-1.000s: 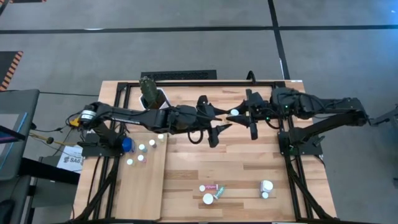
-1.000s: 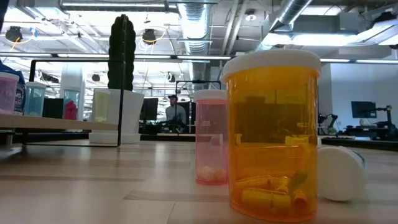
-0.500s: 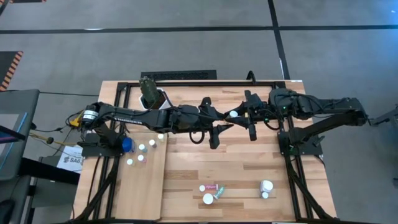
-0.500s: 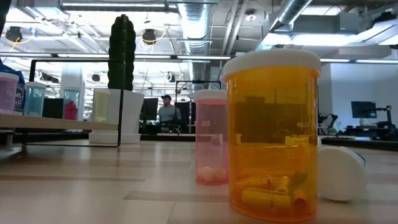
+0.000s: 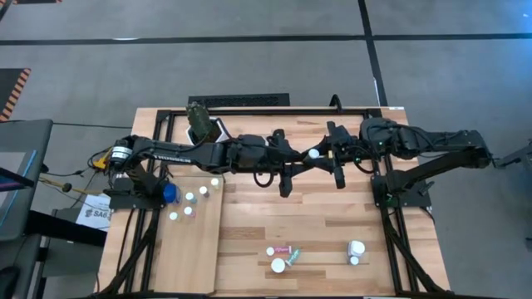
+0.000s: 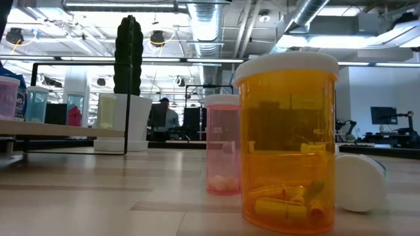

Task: Pick and place medicine bottles onto shelf by color
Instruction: Put the yellow pill bottle on the shelf

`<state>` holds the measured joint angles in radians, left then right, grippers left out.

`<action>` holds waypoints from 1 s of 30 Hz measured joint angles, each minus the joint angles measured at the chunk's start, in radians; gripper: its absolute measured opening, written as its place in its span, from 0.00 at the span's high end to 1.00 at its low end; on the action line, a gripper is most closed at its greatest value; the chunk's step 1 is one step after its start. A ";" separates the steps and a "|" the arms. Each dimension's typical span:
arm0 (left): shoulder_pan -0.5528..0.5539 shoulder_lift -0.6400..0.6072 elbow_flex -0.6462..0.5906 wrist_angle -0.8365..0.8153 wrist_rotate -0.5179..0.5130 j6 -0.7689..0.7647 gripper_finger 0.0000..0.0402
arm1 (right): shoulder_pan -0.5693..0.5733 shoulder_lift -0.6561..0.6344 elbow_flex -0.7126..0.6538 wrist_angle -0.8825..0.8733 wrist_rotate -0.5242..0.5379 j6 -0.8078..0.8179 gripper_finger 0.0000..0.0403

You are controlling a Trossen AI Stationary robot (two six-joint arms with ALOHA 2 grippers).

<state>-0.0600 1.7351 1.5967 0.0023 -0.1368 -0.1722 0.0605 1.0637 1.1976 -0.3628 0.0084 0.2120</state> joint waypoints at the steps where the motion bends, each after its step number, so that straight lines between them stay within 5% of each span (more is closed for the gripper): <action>1: 0.000 0.000 0.000 0.005 0.000 0.000 0.80 | 0.000 0.000 0.000 -0.005 -0.002 -0.002 0.65; 12: 0.000 -0.001 0.000 0.097 -0.006 0.010 0.83 | -0.003 -0.003 0.166 -0.297 -0.011 -0.003 0.39; 30: 0.000 -0.002 0.001 0.315 -0.001 0.191 0.81 | 0.006 -0.030 0.218 -0.216 -0.010 -0.097 0.41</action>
<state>-0.0597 1.7332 1.5978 0.3172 -0.1379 0.0187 0.0662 1.0336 1.4155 -0.5784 -0.0017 0.1145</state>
